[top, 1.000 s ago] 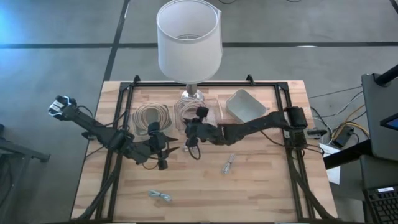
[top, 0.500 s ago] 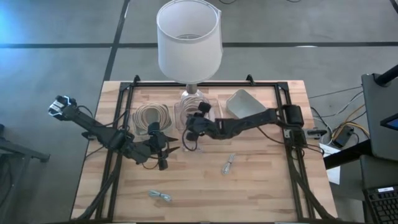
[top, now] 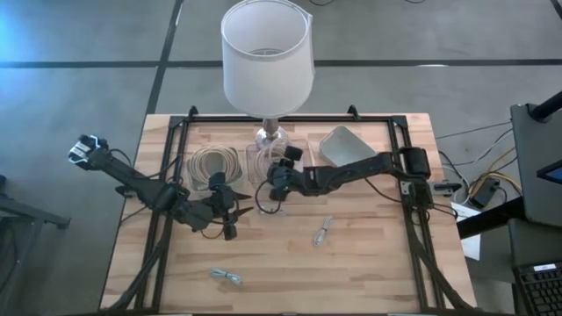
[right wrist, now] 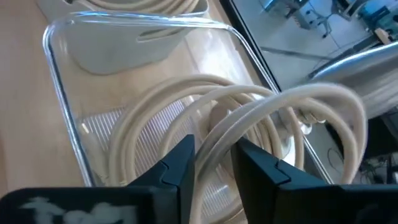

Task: Pick & Place USB Port
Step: Put the light brown hdmi cable into the transparent bin, then put the white charger cable into the right gray bin

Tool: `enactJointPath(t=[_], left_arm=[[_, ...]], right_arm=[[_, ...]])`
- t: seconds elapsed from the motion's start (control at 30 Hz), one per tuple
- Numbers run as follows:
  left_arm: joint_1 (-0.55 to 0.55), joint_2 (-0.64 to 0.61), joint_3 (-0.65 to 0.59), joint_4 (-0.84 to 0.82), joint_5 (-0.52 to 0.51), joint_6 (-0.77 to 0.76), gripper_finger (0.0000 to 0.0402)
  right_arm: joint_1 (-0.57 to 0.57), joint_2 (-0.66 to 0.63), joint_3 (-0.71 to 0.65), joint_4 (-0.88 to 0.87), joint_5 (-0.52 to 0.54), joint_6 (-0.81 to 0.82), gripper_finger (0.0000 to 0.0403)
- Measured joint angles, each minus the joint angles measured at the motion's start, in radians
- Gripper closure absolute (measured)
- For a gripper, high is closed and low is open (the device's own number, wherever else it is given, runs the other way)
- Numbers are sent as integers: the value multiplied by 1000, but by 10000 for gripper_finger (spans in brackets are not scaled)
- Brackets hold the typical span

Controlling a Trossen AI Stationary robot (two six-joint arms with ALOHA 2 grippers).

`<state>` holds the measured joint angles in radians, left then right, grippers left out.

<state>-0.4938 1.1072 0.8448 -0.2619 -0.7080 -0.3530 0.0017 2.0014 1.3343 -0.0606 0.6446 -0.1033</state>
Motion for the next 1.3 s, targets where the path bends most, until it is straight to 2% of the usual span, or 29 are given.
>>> enactJointPath(t=[0.17,0.47,0.77,1.13,1.3], left_arm=[[0,0,0,-1,0,0,250],[0,0,0,-10,0,1,250],[0,0,0,-8,0,1,250],[0,0,0,-8,0,-16,250],[0,0,0,-8,0,-16,250]], right_arm=[[20,-32,0,-85,1,57,283],[120,-172,-2,-321,1,320,257],[258,-248,-3,-446,2,563,256],[358,-253,-5,-691,4,1045,257],[407,-252,-30,-721,-12,1250,250]])
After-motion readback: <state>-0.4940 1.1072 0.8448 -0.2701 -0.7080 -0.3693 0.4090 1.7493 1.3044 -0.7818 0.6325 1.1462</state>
